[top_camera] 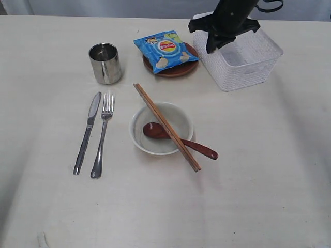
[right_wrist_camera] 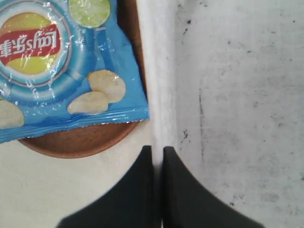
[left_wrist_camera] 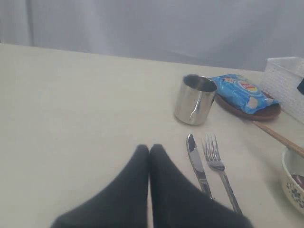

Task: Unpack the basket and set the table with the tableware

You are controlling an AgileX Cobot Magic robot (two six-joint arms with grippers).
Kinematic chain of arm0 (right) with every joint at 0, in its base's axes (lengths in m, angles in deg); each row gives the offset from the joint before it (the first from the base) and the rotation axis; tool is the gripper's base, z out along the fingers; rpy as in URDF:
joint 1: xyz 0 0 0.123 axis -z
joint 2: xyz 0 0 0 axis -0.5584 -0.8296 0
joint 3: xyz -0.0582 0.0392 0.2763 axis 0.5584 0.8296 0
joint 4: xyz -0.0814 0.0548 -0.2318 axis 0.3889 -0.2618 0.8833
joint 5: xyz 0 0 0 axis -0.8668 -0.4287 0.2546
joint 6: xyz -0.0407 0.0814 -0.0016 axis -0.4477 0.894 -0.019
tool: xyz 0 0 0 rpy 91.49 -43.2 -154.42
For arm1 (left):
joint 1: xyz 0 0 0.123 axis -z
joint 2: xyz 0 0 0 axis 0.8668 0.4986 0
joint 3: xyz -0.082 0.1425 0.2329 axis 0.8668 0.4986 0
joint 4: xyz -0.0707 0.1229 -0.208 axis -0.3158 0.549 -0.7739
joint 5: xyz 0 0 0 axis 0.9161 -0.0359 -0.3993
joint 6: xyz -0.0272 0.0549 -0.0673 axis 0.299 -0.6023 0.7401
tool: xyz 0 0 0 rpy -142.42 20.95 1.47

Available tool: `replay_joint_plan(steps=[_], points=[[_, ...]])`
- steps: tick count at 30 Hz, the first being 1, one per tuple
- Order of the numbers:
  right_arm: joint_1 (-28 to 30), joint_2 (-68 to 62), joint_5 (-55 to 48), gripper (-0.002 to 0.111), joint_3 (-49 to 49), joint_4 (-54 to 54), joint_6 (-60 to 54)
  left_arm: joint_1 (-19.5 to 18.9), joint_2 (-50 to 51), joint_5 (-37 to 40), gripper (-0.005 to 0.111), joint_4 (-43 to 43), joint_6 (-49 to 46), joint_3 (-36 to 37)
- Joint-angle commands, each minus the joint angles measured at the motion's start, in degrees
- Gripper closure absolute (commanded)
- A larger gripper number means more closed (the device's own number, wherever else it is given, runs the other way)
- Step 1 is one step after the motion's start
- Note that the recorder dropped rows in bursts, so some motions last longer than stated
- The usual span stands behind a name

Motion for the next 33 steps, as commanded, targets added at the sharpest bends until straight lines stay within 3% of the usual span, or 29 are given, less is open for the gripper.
replay_joint_plan(steps=[1, 4, 8, 16, 33], points=[[2.3, 0.0, -1.9, 0.109, 1.1, 0.7, 5.4, -0.1, -0.2, -0.6, 0.107, -0.3, 0.0, 0.2], [3.2, 0.4, -1.8, 0.109, 1.1, 7.1, 16.8, -0.1, -0.2, -0.6, 0.107, -0.3, 0.0, 0.2], [2.8, 0.4, 1.1, 0.109, 1.1, 0.9, 15.6, -0.1, -0.2, -0.6, 0.107, -0.3, 0.0, 0.2], [1.5, 0.4, 4.1, 0.109, 1.1, -0.3, 18.6, -0.1, -0.2, -0.6, 0.107, -0.4, 0.0, 0.2], [1.0, 0.4, -0.3, 0.109, 1.1, -3.0, 17.4, -0.1, -0.2, -0.6, 0.107, -0.4, 0.0, 0.2]])
